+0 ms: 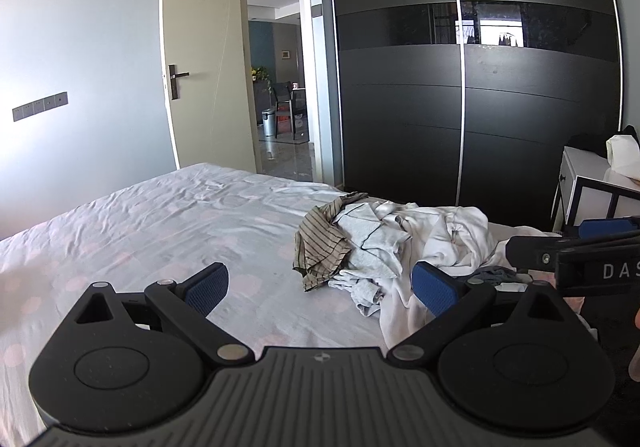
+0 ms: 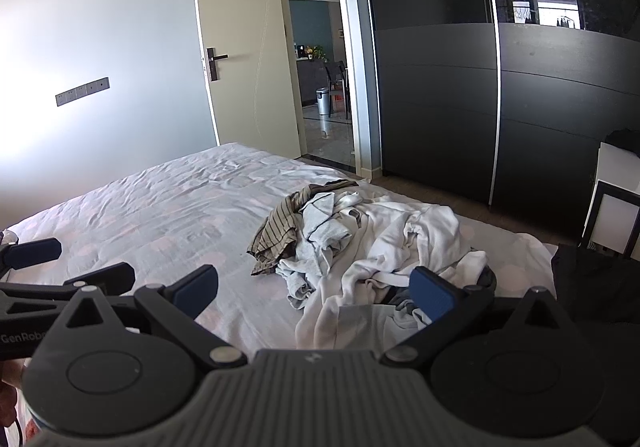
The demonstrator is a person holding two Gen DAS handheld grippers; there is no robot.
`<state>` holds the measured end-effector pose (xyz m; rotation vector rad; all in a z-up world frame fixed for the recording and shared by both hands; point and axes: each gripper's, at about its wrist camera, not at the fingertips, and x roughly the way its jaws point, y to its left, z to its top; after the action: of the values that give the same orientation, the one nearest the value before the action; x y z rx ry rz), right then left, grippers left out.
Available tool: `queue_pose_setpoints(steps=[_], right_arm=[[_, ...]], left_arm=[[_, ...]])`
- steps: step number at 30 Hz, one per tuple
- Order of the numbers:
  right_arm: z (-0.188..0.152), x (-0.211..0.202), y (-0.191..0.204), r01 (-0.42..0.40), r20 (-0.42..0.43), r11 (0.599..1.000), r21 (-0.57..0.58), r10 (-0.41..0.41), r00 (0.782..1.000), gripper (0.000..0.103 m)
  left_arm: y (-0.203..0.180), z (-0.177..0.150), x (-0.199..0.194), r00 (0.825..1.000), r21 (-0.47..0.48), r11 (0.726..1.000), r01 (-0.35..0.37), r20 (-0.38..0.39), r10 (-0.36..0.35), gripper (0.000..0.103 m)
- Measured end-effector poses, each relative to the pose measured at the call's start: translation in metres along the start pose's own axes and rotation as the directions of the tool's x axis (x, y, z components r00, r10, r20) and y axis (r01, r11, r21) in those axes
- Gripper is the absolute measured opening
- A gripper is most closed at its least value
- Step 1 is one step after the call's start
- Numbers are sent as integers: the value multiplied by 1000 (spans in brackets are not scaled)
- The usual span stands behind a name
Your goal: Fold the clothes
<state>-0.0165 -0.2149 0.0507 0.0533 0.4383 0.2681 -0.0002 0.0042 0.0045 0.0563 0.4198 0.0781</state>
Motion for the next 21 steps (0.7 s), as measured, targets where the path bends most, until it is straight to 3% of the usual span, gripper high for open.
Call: queue_pose_setpoints(steps=[11, 21], right_arm=[[-1, -6, -4, 7, 7, 1000, 5, -7, 1000, 103], [0, -7, -4, 7, -2, 1000, 3, -7, 1000, 103]], left_arm=[[-1, 0, -1, 1000, -18, 1000, 7, -23, -7, 103], [1, 2, -8, 999, -29, 999, -32, 4, 32, 103]])
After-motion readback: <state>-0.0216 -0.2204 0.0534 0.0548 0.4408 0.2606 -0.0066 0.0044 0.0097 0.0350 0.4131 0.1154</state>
